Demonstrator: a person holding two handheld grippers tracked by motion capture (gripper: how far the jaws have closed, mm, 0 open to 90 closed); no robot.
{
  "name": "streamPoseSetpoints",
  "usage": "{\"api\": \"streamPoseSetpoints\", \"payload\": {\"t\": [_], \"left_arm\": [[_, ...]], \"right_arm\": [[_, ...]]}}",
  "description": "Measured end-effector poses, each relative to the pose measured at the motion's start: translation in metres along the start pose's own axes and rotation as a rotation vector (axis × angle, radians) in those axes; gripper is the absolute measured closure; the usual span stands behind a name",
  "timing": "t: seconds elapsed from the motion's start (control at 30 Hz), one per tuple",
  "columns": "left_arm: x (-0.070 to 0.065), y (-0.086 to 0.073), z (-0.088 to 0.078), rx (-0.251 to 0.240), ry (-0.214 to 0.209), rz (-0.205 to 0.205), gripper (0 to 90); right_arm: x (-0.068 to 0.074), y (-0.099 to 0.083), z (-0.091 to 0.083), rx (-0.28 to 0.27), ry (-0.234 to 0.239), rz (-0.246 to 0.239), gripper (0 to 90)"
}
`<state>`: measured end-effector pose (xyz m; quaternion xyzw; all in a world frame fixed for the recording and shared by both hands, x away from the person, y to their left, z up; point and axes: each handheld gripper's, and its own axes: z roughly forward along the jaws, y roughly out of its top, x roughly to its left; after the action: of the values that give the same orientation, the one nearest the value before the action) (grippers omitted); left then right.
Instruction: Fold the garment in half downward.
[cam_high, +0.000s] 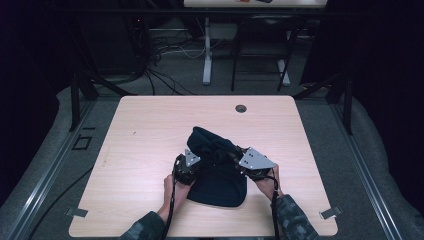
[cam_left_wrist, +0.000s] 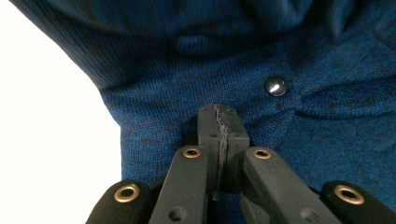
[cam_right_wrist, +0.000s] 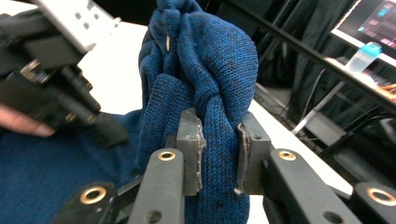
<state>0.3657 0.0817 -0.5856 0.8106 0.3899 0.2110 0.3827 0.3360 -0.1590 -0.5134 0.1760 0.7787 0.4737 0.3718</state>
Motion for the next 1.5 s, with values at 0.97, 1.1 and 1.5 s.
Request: {"api": "streamPoseSetpoints", "payload": {"t": [0.97,1.1,1.5], "left_arm": [[0.031,-0.030,-0.058,0.057,-0.132,-0.035,75.4],[0.034,-0.031,-0.065,0.056,-0.145,-0.038,72.0],[0.041,-0.030,-0.085,0.035,-0.173,-0.057,47.3]], "right_arm": [[0.036,-0.029,-0.016,0.169,0.247,0.039,67.6],[0.043,-0.032,-0.021,0.205,0.281,0.047,61.0],[0.040,-0.031,-0.046,0.221,0.345,0.176,29.0]]}}
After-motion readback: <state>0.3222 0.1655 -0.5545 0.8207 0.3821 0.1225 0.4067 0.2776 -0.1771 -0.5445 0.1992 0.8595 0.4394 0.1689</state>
